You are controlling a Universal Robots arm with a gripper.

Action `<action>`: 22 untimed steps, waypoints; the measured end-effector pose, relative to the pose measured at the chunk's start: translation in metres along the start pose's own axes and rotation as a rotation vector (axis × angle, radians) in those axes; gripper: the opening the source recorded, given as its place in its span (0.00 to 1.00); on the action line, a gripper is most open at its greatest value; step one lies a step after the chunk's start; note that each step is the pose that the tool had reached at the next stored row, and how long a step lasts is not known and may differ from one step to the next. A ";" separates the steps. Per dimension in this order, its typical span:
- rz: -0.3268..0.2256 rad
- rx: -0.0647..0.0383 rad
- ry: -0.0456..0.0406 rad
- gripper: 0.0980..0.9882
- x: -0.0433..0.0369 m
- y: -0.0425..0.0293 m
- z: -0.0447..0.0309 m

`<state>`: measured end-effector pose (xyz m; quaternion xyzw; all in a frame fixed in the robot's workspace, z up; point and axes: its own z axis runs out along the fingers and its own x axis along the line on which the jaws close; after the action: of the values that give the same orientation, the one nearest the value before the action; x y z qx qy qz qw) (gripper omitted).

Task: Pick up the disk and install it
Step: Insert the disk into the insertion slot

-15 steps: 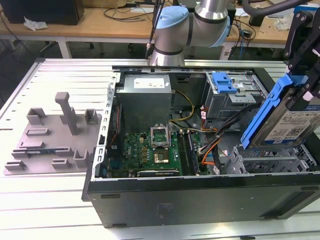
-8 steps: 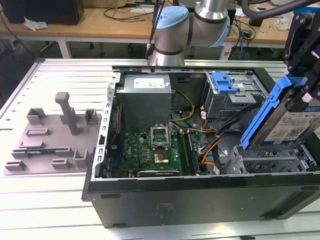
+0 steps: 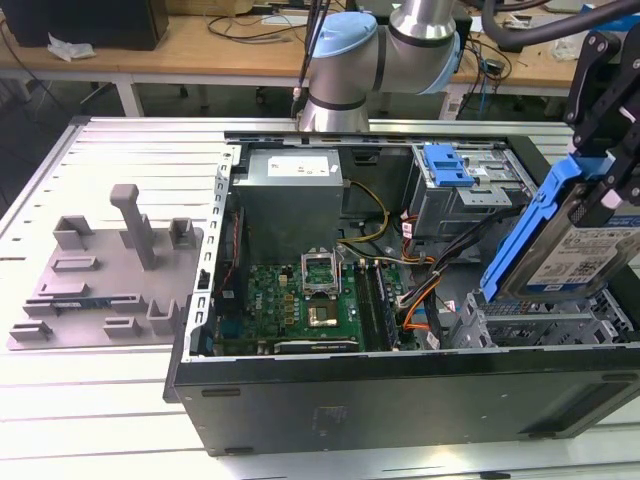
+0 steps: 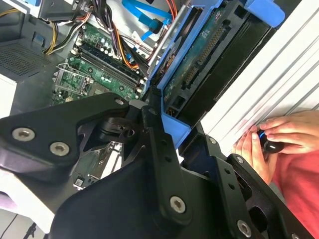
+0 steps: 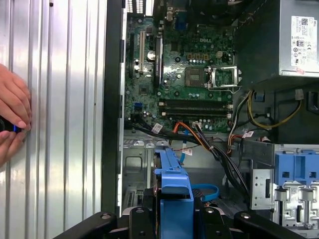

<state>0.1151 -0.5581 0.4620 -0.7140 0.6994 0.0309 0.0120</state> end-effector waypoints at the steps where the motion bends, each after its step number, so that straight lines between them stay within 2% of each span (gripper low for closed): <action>1: 0.000 0.000 0.0000 0.30 0.0000 0.0000 0.0003; 22: 0.025 0.002 -0.0007 0.30 0.0004 -0.0003 0.0063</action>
<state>0.1152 -0.5581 0.4557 -0.7051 0.7084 0.0307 0.0124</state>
